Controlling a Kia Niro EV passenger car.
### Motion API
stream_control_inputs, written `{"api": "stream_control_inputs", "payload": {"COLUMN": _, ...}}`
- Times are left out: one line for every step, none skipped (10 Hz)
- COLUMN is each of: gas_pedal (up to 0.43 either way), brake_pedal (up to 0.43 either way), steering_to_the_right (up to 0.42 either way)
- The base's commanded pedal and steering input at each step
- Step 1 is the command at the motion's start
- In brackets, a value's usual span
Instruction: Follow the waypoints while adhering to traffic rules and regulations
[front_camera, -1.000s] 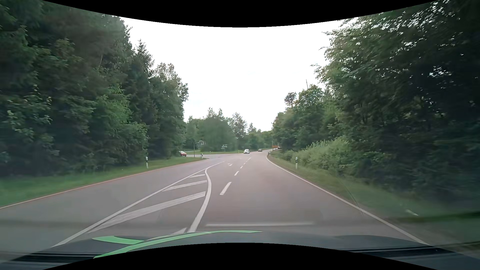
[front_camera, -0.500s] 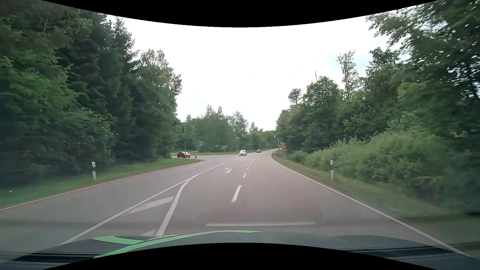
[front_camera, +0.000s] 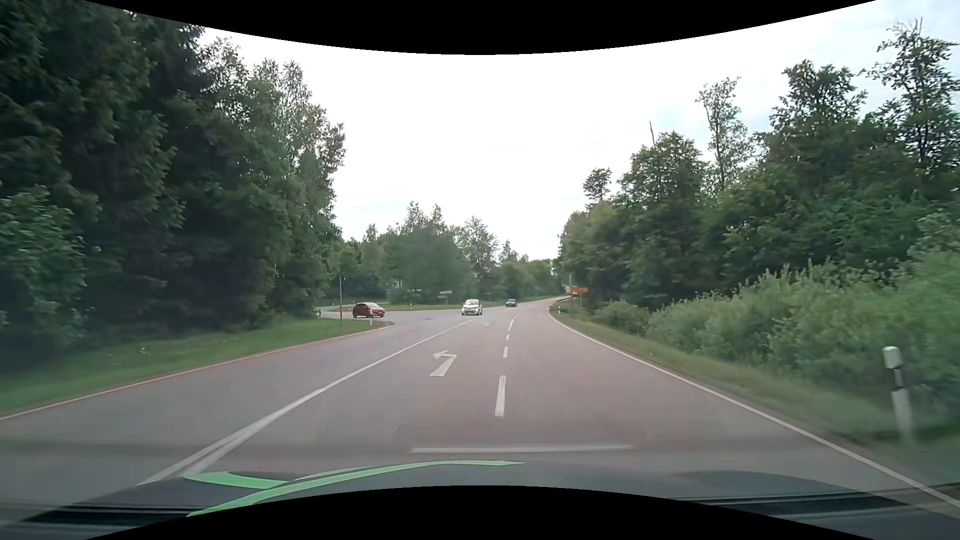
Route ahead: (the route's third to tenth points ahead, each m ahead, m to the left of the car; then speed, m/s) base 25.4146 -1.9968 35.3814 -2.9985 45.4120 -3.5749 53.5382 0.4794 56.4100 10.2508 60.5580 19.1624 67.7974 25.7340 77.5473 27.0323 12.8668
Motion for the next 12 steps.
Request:
{"api": "stream_control_inputs", "payload": {"gas_pedal": 0.000, "brake_pedal": 0.207, "steering_to_the_right": 0.000}}
{"api": "stream_control_inputs", "payload": {"gas_pedal": 0.000, "brake_pedal": 0.207, "steering_to_the_right": 0.001}}
{"api": "stream_control_inputs", "payload": {"gas_pedal": 0.000, "brake_pedal": 0.207, "steering_to_the_right": 0.003}}
{"api": "stream_control_inputs", "payload": {"gas_pedal": 0.000, "brake_pedal": 0.207, "steering_to_the_right": 0.005}}
{"api": "stream_control_inputs", "payload": {"gas_pedal": 0.000, "brake_pedal": 0.213, "steering_to_the_right": 0.008}}
{"api": "stream_control_inputs", "payload": {"gas_pedal": 0.000, "brake_pedal": 0.213, "steering_to_the_right": 0.011}}
{"api": "stream_control_inputs", "payload": {"gas_pedal": 0.000, "brake_pedal": 0.213, "steering_to_the_right": 0.012}}
{"api": "stream_control_inputs", "payload": {"gas_pedal": 0.000, "brake_pedal": 0.220, "steering_to_the_right": 0.014}}
{"api": "stream_control_inputs", "payload": {"gas_pedal": 0.000, "brake_pedal": 0.220, "steering_to_the_right": 0.016}}
{"api": "stream_control_inputs", "payload": {"gas_pedal": 0.000, "brake_pedal": 0.226, "steering_to_the_right": 0.018}}
{"api": "stream_control_inputs", "payload": {"gas_pedal": 0.000, "brake_pedal": 0.226, "steering_to_the_right": 0.019}}
{"api": "stream_control_inputs", "payload": {"gas_pedal": 0.000, "brake_pedal": 0.226, "steering_to_the_right": 0.019}}
